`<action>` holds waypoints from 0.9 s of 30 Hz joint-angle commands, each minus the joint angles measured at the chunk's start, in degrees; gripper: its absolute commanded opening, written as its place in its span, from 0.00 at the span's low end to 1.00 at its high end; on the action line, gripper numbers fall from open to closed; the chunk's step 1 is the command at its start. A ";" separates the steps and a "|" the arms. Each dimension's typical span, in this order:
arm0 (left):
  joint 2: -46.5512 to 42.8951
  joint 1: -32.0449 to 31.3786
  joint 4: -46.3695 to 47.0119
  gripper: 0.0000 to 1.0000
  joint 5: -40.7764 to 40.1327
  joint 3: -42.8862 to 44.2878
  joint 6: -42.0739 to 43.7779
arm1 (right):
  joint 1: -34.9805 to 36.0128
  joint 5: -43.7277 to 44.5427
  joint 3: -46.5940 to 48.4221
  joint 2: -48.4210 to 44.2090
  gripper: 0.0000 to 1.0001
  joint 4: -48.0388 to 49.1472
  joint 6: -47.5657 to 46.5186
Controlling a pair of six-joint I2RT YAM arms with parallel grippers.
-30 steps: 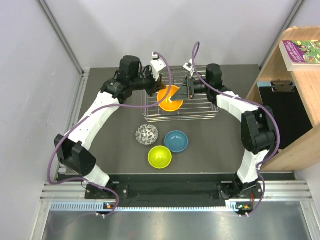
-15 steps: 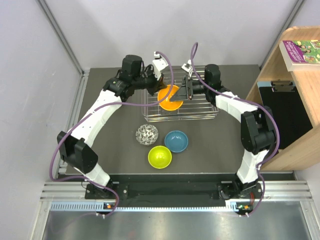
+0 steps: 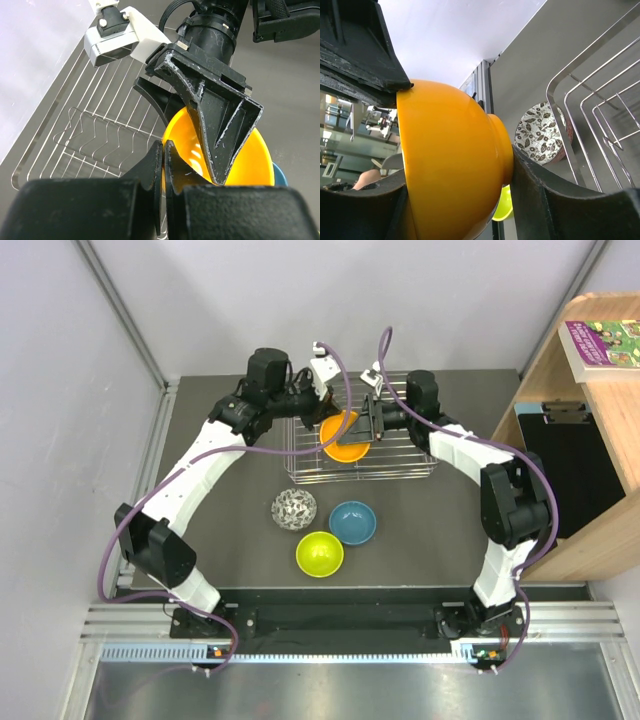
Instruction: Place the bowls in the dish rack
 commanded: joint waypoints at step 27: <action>0.72 -1.13 1.12 0.61 -6.89 -5.08 1.42 | -0.14 31.13 8.06 -7.40 0.00 -29.45 -29.16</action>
